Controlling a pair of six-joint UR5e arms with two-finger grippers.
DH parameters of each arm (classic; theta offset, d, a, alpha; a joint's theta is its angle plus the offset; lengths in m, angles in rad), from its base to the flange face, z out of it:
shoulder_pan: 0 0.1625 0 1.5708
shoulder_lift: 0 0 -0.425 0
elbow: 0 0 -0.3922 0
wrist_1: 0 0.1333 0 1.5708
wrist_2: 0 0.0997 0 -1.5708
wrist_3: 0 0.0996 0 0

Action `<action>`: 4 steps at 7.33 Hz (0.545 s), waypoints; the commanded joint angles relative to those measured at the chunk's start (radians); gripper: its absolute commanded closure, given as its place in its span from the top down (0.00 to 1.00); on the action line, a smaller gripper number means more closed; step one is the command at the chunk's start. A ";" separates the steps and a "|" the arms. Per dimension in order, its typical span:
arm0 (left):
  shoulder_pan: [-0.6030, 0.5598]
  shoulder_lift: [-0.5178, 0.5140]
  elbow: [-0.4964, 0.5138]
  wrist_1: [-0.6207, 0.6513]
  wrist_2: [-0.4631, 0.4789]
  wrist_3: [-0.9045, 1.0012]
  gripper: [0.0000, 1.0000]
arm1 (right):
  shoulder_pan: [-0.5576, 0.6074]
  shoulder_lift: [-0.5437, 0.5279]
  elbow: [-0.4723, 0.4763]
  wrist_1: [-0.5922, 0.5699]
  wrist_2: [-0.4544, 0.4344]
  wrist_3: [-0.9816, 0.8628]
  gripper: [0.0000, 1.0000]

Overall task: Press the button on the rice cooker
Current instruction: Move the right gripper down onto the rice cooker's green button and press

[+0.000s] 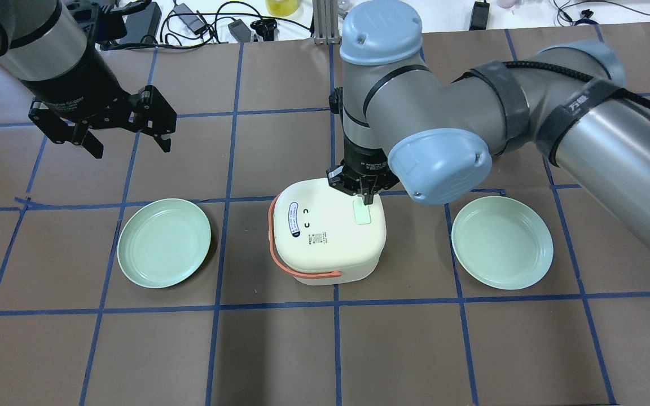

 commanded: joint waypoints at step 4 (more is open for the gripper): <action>0.000 0.000 0.000 0.000 0.000 -0.002 1.00 | 0.014 0.008 0.024 -0.016 0.002 0.000 0.00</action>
